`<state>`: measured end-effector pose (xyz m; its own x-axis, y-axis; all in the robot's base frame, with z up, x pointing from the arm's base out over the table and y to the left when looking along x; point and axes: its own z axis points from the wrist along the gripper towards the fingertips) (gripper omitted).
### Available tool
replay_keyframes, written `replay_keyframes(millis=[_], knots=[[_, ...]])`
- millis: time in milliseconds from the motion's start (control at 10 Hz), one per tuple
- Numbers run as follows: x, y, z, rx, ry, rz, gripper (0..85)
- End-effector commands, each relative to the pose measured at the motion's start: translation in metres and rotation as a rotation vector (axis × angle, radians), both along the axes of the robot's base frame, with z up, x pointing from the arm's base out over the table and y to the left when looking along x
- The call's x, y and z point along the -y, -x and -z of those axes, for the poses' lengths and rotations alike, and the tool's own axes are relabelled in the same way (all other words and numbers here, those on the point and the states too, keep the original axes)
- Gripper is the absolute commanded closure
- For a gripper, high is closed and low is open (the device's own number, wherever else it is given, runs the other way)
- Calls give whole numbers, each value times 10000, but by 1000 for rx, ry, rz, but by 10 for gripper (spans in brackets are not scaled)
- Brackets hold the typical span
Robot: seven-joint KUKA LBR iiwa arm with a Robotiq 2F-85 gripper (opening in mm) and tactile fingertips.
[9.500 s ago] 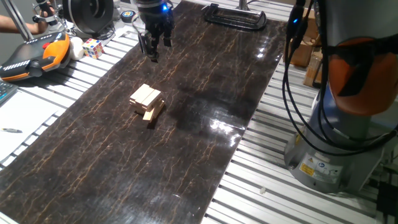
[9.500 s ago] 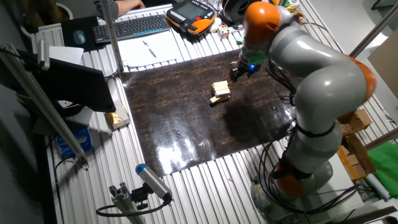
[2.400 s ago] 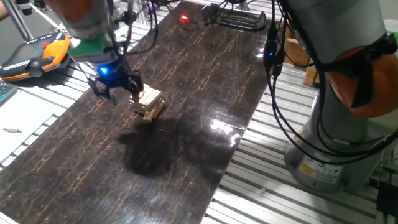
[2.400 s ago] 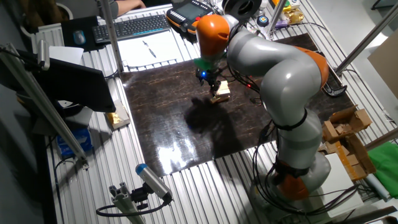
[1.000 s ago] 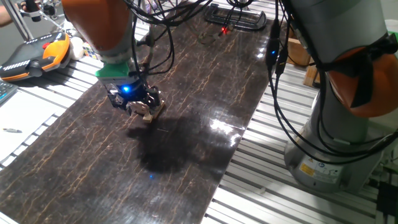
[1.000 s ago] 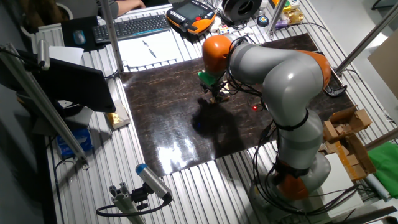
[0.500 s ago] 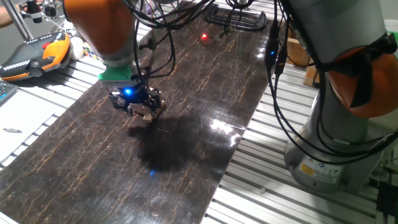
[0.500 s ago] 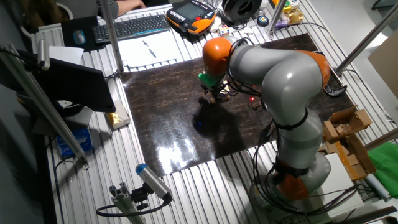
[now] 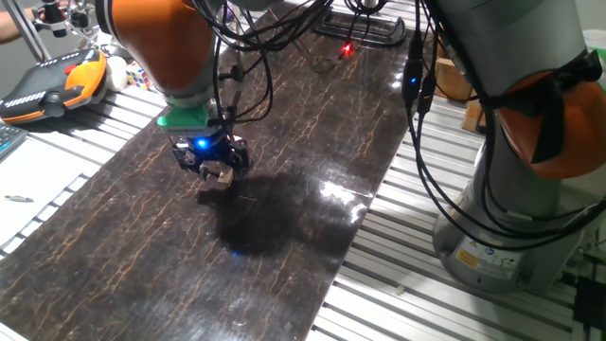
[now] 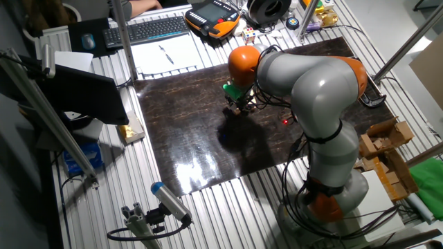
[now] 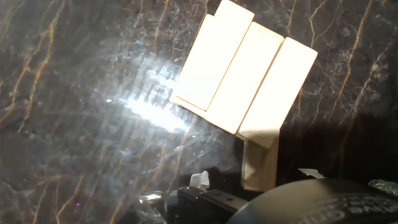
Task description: Play Jenga
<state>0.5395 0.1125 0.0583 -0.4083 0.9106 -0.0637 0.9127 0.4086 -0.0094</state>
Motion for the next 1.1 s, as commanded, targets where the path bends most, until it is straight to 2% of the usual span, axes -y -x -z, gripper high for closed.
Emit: replay_keyframes(millis=[0,800,1000], knots=[[5,2,4,0,1,1,163],[34,15,69,3,5,4,243],[54,26,93,3,5,-3,290]])
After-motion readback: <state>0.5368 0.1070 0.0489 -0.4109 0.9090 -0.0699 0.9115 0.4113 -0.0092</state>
